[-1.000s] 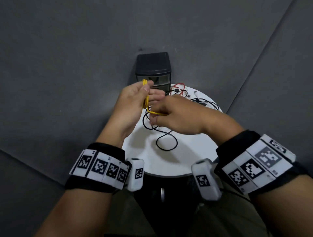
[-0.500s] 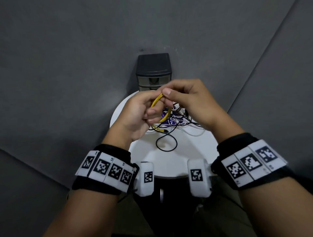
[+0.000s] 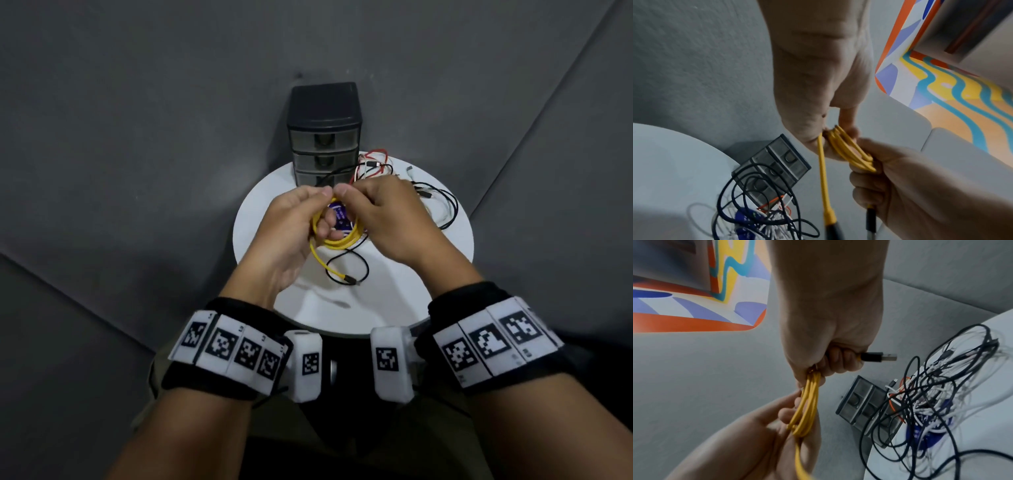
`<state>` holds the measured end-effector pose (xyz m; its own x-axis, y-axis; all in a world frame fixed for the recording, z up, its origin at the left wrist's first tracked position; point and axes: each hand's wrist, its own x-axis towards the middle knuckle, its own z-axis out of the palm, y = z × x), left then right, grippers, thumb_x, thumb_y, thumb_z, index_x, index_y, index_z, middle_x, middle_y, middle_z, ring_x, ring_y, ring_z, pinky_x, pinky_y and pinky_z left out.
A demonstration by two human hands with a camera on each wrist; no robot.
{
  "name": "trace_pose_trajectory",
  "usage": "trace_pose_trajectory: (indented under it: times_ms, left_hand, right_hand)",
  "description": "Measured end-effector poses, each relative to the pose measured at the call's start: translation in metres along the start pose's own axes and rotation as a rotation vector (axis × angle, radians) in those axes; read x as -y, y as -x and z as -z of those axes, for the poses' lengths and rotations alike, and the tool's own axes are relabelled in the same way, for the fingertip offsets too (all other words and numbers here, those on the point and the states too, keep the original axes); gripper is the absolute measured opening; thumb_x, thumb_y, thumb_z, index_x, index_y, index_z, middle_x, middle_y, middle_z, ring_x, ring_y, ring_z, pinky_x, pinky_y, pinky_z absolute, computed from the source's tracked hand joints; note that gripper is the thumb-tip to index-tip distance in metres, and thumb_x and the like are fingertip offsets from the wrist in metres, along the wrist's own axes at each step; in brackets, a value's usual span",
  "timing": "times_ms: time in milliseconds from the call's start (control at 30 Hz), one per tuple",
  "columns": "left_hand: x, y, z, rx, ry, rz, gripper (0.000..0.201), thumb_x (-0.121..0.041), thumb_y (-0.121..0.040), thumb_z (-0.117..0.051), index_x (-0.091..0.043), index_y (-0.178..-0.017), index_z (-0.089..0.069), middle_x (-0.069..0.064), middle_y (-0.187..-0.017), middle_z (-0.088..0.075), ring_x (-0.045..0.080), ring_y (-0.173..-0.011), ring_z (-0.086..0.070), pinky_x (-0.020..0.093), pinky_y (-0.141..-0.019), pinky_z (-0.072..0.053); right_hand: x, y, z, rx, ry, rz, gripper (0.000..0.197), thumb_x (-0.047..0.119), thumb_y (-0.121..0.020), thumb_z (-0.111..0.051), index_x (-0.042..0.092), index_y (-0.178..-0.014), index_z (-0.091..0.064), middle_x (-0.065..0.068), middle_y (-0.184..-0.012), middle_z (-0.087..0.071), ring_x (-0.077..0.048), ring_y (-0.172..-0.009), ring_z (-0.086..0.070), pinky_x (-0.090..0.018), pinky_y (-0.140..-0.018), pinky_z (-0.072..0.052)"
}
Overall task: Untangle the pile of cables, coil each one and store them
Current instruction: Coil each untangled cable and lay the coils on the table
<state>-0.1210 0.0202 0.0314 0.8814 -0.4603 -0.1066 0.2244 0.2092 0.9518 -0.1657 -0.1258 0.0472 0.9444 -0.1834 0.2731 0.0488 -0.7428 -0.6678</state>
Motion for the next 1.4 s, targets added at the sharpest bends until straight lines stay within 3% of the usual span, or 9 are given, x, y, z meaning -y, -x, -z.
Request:
trace_pose_trajectory:
  times_ms: [100,300,500,633,700,967,1100,1233,1400]
  left_hand:
    - [-0.001,0.003,0.01,0.115,-0.077,0.031,0.012,-0.008,-0.104,-0.051,-0.003,-0.098,-0.06,0.008,-0.075,-0.065,0.019,-0.063,-0.063,0.032,-0.073,-0.06]
    - [-0.002,0.008,0.015,0.225,-0.079,0.099,0.013,0.0,-0.103,-0.049,-0.005,-0.093,-0.056,0.012,-0.081,-0.067,0.021,-0.069,-0.07,0.031,-0.073,-0.061]
    - [-0.003,0.01,0.012,0.291,-0.103,0.109,0.018,0.003,-0.101,-0.049,-0.008,-0.087,-0.053,0.013,-0.079,-0.068,0.022,-0.069,-0.069,0.029,-0.071,-0.059]
    - [0.001,0.01,0.007,0.256,-0.068,0.077,0.017,0.005,-0.1,-0.05,-0.006,-0.088,-0.053,0.014,-0.076,-0.059,0.017,-0.067,-0.061,0.032,-0.073,-0.059]
    - [0.001,0.01,0.005,0.212,-0.083,0.051,0.019,0.006,-0.1,-0.048,-0.007,-0.087,-0.052,0.013,-0.073,-0.054,0.012,-0.06,-0.053,0.028,-0.066,-0.053]
    - [-0.001,0.011,0.0,0.155,-0.139,0.053,0.022,0.006,-0.098,-0.046,-0.01,-0.085,-0.052,0.007,-0.071,-0.051,0.01,-0.051,-0.033,0.023,-0.052,-0.034]
    - [-0.004,0.009,-0.005,0.153,-0.135,0.051,0.021,0.005,-0.099,-0.046,-0.01,-0.086,-0.051,0.005,-0.07,-0.05,0.009,-0.051,-0.031,0.024,-0.054,-0.032]
    - [-0.004,0.01,-0.003,0.126,-0.115,0.029,0.022,0.006,-0.099,-0.045,-0.01,-0.085,-0.051,0.006,-0.069,-0.049,0.008,-0.05,-0.031,0.025,-0.054,-0.03]
    - [-0.003,0.013,-0.002,0.124,-0.08,-0.012,0.022,0.006,-0.099,-0.043,-0.009,-0.084,-0.051,0.005,-0.068,-0.05,0.009,-0.051,-0.032,0.025,-0.055,-0.029]
  right_hand:
    - [-0.006,0.004,0.003,0.027,-0.027,0.002,0.051,0.037,-0.102,-0.055,0.019,-0.055,-0.049,0.006,-0.046,-0.042,-0.009,-0.047,-0.04,-0.025,-0.051,-0.029]
    - [-0.014,0.016,0.001,0.095,-0.091,-0.013,0.047,0.037,-0.101,-0.057,0.014,-0.061,-0.058,0.006,-0.05,-0.045,-0.008,-0.05,-0.037,-0.025,-0.053,-0.031]
    - [-0.018,0.018,0.007,0.147,-0.207,-0.01,0.047,0.046,-0.097,-0.056,0.013,-0.065,-0.065,-0.025,-0.069,-0.058,-0.035,-0.063,-0.047,-0.041,-0.06,-0.039]
    - [-0.019,0.02,0.013,0.175,-0.285,-0.061,0.04,0.03,-0.104,-0.055,0.006,-0.076,-0.073,0.009,-0.052,-0.053,-0.009,-0.05,-0.036,-0.021,-0.049,-0.031]
    - [-0.023,0.021,0.014,0.204,-0.308,-0.074,0.034,0.024,-0.104,-0.054,0.005,-0.086,-0.074,0.014,-0.05,-0.045,-0.009,-0.053,-0.034,-0.024,-0.053,-0.031]
    - [-0.024,0.02,0.025,0.023,-0.226,-0.022,0.017,0.01,-0.098,-0.061,0.016,-0.095,-0.076,0.001,-0.067,-0.065,-0.023,-0.064,-0.055,-0.029,-0.056,-0.048]
    - [-0.026,0.018,0.027,-0.104,-0.14,0.028,0.014,0.014,-0.097,-0.063,0.016,-0.095,-0.077,0.0,-0.076,-0.071,-0.011,-0.065,-0.059,-0.022,-0.061,-0.047]
    - [-0.03,0.019,0.024,-0.006,-0.057,0.013,0.01,0.016,-0.095,-0.068,0.021,-0.091,-0.075,0.007,-0.083,-0.065,-0.005,-0.074,-0.055,-0.02,-0.069,-0.044]
    - [-0.032,0.029,0.016,0.141,-0.107,-0.059,0.01,0.013,-0.095,-0.067,0.018,-0.089,-0.074,0.005,-0.074,-0.069,-0.013,-0.07,-0.06,-0.034,-0.07,-0.052]
